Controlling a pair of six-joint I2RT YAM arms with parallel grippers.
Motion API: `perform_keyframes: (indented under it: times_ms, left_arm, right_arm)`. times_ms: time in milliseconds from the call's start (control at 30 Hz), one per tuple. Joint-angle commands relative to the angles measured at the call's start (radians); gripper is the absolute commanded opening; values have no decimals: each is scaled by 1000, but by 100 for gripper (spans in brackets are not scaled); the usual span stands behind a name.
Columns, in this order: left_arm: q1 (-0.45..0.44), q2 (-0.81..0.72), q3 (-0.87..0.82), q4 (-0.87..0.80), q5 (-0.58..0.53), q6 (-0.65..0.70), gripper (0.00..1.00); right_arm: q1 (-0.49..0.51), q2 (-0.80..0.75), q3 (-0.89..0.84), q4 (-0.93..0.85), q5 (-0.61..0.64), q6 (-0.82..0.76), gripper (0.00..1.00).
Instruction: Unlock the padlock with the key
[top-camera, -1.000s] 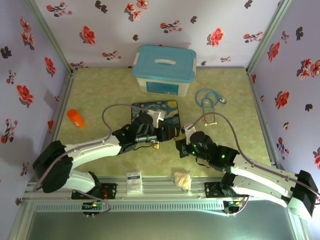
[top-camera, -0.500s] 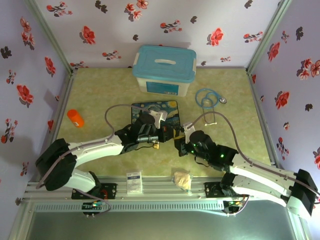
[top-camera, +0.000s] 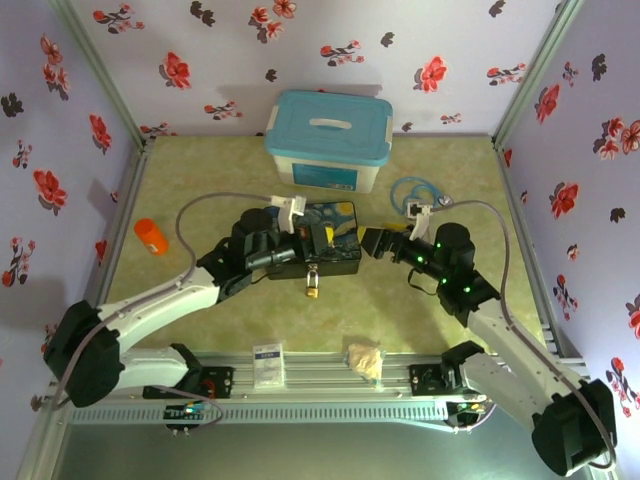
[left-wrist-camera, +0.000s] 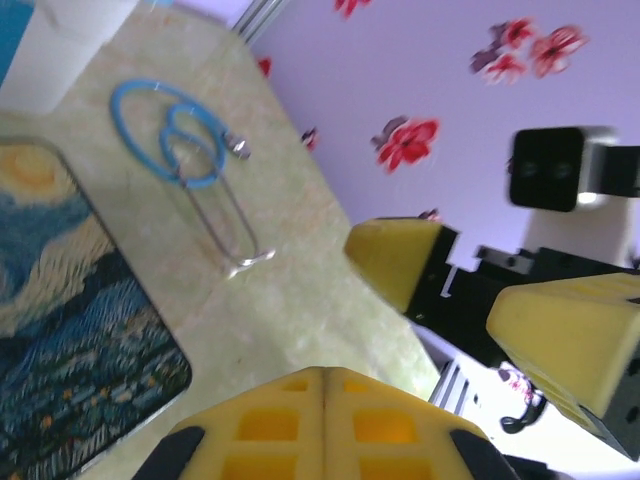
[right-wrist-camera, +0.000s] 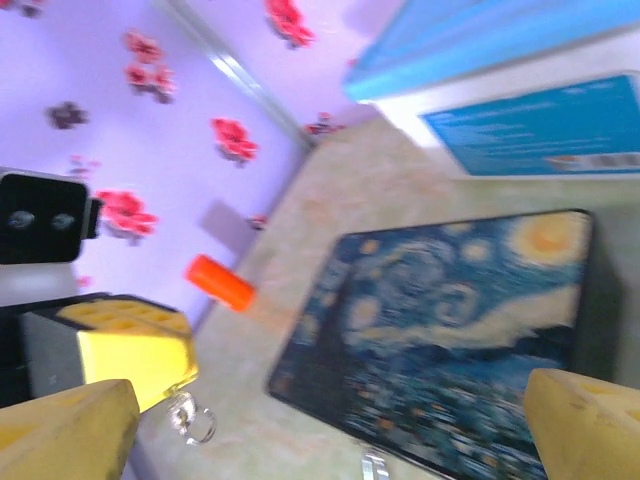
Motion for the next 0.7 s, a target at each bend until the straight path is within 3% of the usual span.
perform_keyframes:
  times_ms: [0, 133, 300, 667]
  left_arm:
    - [24, -52, -13, 78, 72, 62, 0]
    - [35, -52, 5, 106, 123, 48, 0]
    - [29, -44, 21, 109, 136, 40, 0]
    - [-4, -18, 25, 191, 157, 28, 0]
  right_arm:
    - [-8, 44, 23, 263, -242, 121, 97]
    - [31, 88, 5, 366, -272, 142, 90]
    - [126, 95, 18, 276, -178, 8, 85]
    - [135, 213, 2, 535, -256, 113, 42]
